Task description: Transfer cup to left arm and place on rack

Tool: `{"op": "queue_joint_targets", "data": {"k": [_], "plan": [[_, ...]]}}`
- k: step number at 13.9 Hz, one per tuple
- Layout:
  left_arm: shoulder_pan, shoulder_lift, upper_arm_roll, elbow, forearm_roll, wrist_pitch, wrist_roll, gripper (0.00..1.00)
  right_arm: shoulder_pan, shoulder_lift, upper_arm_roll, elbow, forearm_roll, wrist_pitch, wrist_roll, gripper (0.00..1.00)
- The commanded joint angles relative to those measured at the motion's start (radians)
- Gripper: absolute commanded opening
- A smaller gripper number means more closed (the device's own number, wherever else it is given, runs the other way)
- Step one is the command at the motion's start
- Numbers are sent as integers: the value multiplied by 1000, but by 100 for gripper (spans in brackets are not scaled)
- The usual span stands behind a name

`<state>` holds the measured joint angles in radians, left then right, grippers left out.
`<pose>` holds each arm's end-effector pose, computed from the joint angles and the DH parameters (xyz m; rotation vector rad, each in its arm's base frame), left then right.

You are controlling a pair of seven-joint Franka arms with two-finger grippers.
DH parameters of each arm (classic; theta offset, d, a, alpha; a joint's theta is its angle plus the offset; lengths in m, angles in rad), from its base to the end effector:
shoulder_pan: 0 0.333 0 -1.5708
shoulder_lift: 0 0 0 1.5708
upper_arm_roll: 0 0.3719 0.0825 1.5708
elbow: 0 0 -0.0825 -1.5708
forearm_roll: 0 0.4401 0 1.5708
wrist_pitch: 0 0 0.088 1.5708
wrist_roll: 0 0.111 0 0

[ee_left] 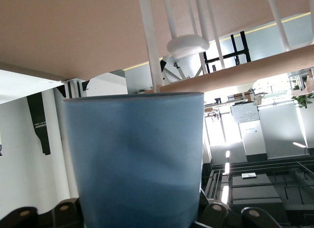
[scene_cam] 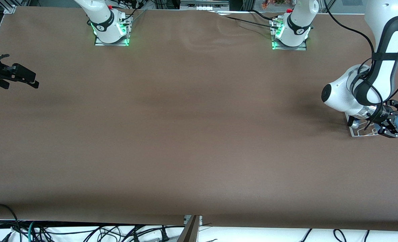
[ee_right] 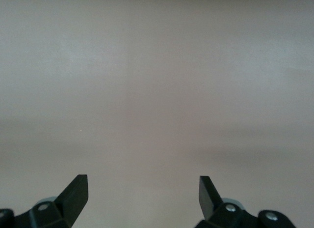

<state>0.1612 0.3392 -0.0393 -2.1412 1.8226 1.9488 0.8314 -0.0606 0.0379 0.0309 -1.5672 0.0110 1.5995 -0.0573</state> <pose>0.6130 0.1447 0.2728 -0.9587 1.5872 1.0441 0.6263 -0.0178 0.6574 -3.1289 -0.0426 0.0079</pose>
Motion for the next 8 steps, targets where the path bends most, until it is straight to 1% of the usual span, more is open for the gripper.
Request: {"op": "queue_joint_targets", "data": {"k": [1,3,8], "plan": [[-3,15,1,-3,38,-4,-20,0,-7,-6,6,12,18,-10,-6,100],[-3,29,3,-5,56,-4,-57,0,-7,0,4,10,18,-12,-6,100],[-3,56,3,-5,57,-4,-101,0,-7,2,4,10,17,-3,-6,100]]}}
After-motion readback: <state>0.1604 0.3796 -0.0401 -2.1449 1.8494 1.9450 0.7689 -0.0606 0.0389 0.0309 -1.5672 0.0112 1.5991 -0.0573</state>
